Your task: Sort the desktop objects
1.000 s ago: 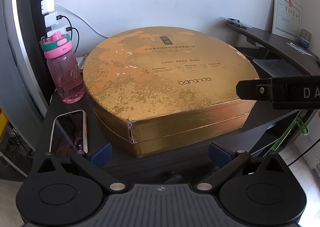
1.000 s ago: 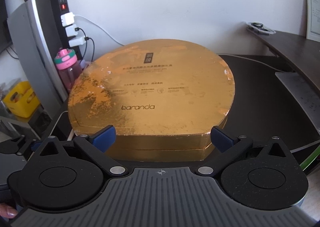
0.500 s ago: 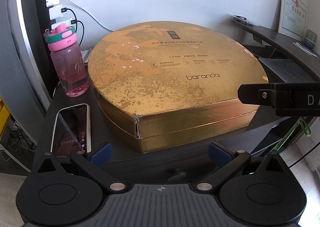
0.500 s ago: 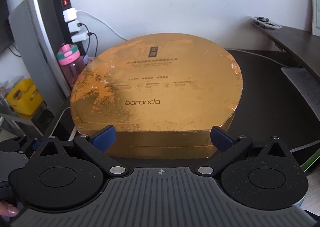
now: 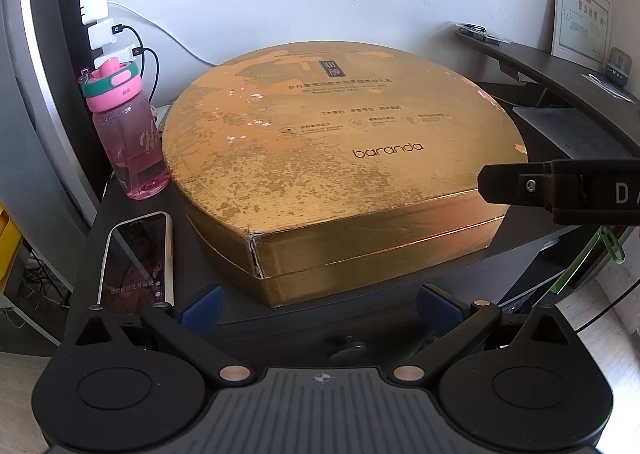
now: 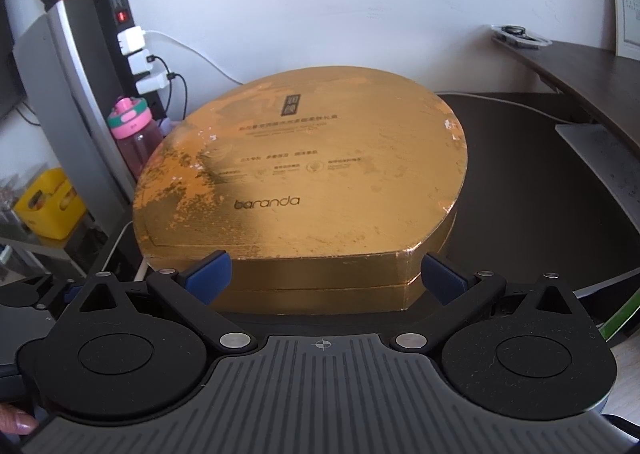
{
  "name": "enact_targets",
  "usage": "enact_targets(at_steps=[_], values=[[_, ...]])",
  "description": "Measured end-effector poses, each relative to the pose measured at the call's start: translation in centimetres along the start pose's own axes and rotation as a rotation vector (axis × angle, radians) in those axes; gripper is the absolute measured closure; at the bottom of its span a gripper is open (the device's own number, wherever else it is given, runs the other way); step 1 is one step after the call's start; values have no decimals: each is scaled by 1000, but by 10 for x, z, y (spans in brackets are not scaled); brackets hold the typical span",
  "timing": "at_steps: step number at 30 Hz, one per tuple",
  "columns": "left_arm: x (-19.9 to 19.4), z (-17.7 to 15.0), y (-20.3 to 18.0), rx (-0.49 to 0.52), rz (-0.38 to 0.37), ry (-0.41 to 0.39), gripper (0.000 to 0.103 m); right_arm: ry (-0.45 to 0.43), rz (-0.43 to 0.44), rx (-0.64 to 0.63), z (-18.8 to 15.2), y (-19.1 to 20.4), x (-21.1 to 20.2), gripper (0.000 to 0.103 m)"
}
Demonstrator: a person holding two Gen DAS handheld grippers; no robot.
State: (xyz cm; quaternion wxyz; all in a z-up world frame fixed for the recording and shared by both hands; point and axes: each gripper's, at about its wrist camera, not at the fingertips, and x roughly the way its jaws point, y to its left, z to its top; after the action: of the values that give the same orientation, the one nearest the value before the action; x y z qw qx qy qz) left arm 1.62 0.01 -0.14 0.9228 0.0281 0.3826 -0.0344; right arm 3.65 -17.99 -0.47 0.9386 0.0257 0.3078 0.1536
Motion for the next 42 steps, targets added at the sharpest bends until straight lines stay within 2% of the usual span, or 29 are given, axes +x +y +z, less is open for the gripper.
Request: enact_targets(at_steps=[10,17,27,34,38,42], values=[[2,1,-11,23,-14,11,1,-1,-5,26,1,-14,-1,0],[3,1,-11,27,-16,10,1,4,-4,17,3,-10,2,0],[6,2,4,-21,-6,23,1,17,-5,-2,5,-2,6,0],[12,15,32,-104,57,9,1,32,-20,-3,6,-2,14,0],[13,27,51,-157,126,-41,1,18,-40,-9,9,-5,18,0],[20,33,65,-207,180,-39,0,18,-27,-20,9,-4,21,0]])
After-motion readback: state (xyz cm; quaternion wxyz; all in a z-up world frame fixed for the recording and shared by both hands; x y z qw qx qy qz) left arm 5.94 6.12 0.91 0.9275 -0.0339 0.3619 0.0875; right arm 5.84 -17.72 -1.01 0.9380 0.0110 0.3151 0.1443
